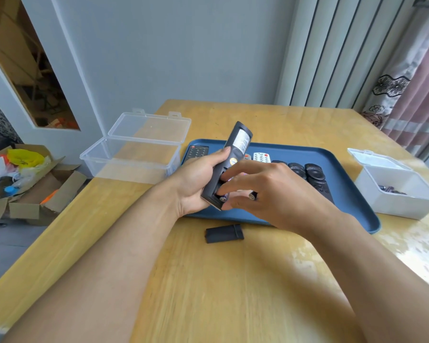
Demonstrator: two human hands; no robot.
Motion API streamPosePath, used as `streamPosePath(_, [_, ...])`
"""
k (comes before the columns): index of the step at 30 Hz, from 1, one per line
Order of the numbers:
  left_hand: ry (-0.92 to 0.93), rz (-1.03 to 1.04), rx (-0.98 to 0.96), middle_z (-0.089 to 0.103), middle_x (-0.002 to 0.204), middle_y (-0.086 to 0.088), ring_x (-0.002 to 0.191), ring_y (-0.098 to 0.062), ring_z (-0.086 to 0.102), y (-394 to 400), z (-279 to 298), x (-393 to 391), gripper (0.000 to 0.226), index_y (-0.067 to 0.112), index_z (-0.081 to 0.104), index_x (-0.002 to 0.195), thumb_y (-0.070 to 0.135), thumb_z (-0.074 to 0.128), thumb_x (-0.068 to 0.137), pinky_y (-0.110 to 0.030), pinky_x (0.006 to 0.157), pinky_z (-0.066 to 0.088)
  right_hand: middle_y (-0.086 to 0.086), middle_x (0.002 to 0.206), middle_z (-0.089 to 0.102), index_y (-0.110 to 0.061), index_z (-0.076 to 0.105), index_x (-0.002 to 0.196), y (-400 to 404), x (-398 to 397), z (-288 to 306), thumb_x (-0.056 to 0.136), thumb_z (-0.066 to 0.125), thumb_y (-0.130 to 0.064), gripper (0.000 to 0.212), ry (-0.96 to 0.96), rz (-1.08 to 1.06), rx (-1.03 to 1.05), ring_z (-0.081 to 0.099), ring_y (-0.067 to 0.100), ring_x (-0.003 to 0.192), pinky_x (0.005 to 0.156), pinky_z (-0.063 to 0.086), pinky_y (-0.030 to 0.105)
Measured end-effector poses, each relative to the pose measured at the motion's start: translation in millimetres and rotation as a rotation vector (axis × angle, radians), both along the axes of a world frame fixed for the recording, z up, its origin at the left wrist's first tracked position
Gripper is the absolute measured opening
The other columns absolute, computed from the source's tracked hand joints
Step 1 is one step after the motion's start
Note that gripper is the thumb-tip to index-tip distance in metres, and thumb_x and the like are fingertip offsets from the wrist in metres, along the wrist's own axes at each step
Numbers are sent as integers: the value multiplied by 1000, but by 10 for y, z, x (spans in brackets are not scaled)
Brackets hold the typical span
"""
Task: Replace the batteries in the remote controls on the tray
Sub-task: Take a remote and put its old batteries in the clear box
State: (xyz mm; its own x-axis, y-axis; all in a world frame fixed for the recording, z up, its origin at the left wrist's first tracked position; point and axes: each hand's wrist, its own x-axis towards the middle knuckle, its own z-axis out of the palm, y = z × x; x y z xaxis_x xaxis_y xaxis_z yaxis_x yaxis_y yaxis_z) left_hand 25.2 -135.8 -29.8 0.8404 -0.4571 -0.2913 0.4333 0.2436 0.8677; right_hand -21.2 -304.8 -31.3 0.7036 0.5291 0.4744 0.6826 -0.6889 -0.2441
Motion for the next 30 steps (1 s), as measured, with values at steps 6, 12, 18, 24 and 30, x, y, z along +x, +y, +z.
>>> streamPosePath(6, [-58,-16,23,68,98,-14,84,-24,67,0,-21,1,39,6,65,129,33,49,106,-33,68,58,-18,82,69,-23,75,92,63,-53,40,87,75,-26,6,60,38,256,61,10,65,62,49,22])
streamPosePath(12, [-230,310,-125,65,109,-24,84,-33,67,-44,20,50,35,6,58,130,29,42,109,-48,87,60,-4,71,66,-11,55,102,15,44,68,100,56,-23,12,523,-28,779,45,10,49,49,35,19])
streamPosePath(18, [-386,558,-266,64,96,-17,69,-28,62,271,153,92,27,10,60,120,26,42,109,-46,82,61,0,57,38,-11,56,90,56,244,35,92,65,-37,27,855,-187,670,28,16,50,44,23,21])
streamPosePath(24, [-571,748,-13,69,92,-9,69,-20,68,1033,70,338,22,20,62,112,25,41,110,-42,83,59,4,78,63,-7,68,100,602,605,412,97,63,-16,10,962,-113,326,55,9,59,52,42,18])
streamPosePath(30, [-570,1015,-16,69,89,-1,82,-15,70,1372,-109,469,20,26,61,103,28,42,110,-27,74,57,-4,88,70,-19,63,115,1395,1155,662,98,51,-1,28,601,-67,-134,67,15,76,64,54,22])
